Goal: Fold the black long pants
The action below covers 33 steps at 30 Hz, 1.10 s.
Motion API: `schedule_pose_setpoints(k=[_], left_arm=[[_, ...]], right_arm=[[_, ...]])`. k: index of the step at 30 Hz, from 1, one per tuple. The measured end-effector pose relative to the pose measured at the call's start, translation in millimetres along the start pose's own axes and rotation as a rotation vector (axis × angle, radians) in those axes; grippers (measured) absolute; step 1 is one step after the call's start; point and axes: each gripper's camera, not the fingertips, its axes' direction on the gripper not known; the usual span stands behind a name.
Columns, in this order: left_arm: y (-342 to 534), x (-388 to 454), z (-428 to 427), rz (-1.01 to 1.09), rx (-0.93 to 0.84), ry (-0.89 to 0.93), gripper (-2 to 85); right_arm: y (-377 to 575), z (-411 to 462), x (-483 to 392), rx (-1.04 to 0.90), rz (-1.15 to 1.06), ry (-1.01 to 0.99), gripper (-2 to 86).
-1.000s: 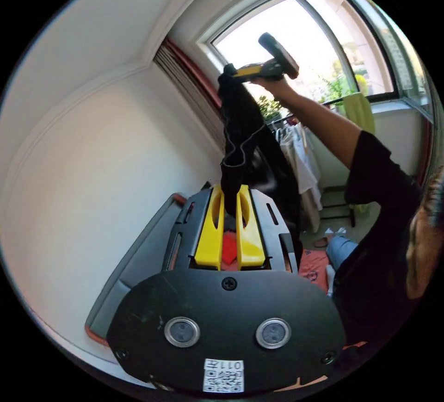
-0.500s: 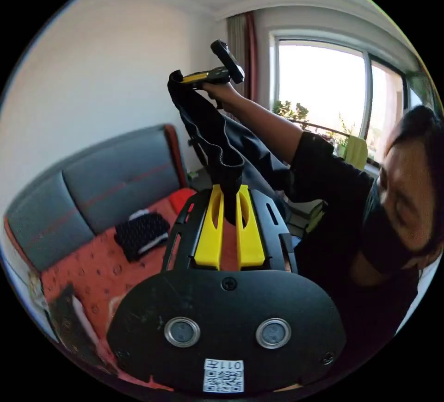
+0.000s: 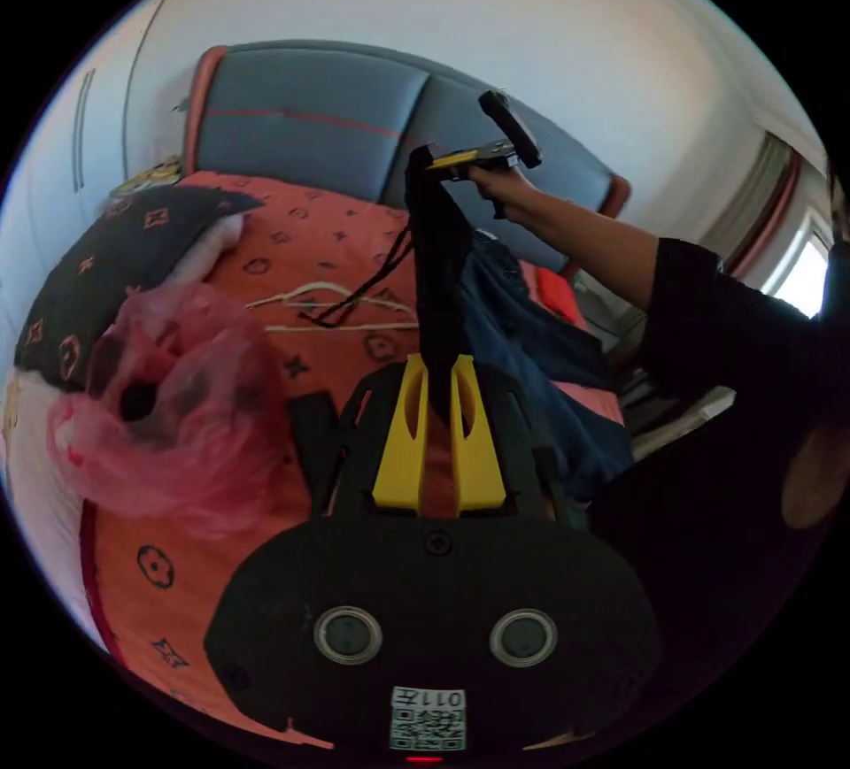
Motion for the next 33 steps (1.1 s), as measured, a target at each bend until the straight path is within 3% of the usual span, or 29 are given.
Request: schedule_pose_setpoints(k=[5,7,12,17,21,28,33], left_arm=[[-5.1,-57.4,48.8,-0.001,-0.150,-0.240,4.7],[-3.5,-77.1,90.9,0.014,-0.260,-0.324,6.2],[17.3,-106.8,162.0,-0.007,-0.446,-0.505,11.0],[34.5,-108.3,182.9,0.013,-0.544,-0.517,11.1],[22.8,-77.0,208.0,0.172,-0.495,-0.498,10.0],[-28.9,11.1,293.9,0.457,-0.312,-0.365,6.8],[-59.3,77.2,361.1,0.530,-0.193,-0.180,5.2]], right_arm=[[-33.0,114.8,-37.8,-0.004,-0.094,-0.078,5.8],[-25.4,174.6,-54.8,-0.092,-0.135,-0.092,7.9],[27.0,239.3,-38.8,-0.229,-0.024,-0.053,14.0],[113.3,189.4,35.8,-0.108,0.162,-0.129,12.1],[251.6,142.1,76.7,-0.161,0.299,-0.132,11.5],[548.0,56.5,54.8,-0.273,0.697,0.031,9.6],[711.0,5.7,33.5,-0.279,0.990,0.158,9.4]])
